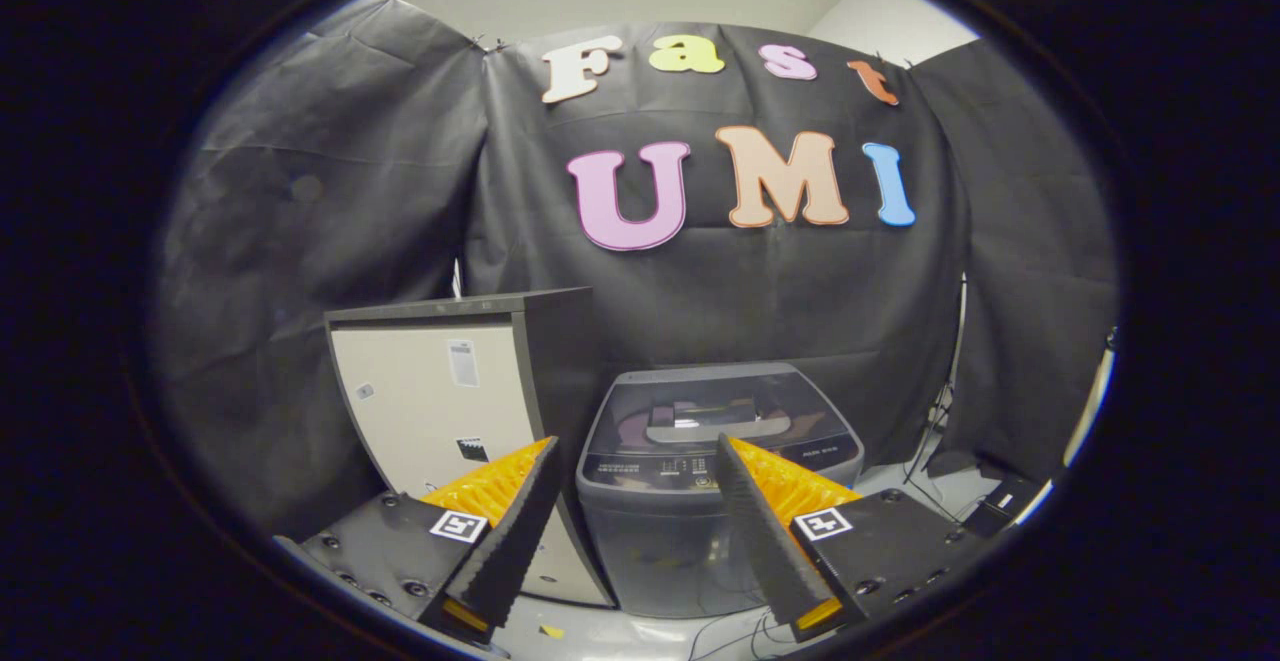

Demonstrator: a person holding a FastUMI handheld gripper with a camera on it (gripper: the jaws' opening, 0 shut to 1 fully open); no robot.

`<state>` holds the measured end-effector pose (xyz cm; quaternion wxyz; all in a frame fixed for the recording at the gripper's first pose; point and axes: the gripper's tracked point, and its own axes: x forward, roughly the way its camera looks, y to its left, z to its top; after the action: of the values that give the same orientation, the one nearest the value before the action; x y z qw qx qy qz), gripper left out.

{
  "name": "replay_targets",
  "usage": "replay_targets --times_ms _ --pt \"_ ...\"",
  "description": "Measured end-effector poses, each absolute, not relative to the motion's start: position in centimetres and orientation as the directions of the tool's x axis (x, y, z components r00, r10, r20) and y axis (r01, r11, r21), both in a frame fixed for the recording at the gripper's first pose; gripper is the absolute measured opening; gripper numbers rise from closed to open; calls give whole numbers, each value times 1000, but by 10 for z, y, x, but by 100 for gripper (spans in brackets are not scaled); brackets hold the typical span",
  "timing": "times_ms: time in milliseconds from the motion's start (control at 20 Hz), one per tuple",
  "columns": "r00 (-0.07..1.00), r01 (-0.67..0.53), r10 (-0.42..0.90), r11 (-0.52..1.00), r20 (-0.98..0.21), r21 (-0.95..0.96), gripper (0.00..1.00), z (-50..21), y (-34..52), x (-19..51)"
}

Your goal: Put the clothes into the washing machine and then close the washing machine lid.

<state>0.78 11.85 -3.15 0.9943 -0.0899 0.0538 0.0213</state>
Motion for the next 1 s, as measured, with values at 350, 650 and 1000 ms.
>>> replay_targets --times_ms 350,650,1000 --pt "996 -39 23 981 -87 -190 96 -22 120 5" --pt "998 -47 38 986 -57 -163 96 -9 126 -1" --pt "1000 -14 7 976 -30 -219 95 6 113 -4"
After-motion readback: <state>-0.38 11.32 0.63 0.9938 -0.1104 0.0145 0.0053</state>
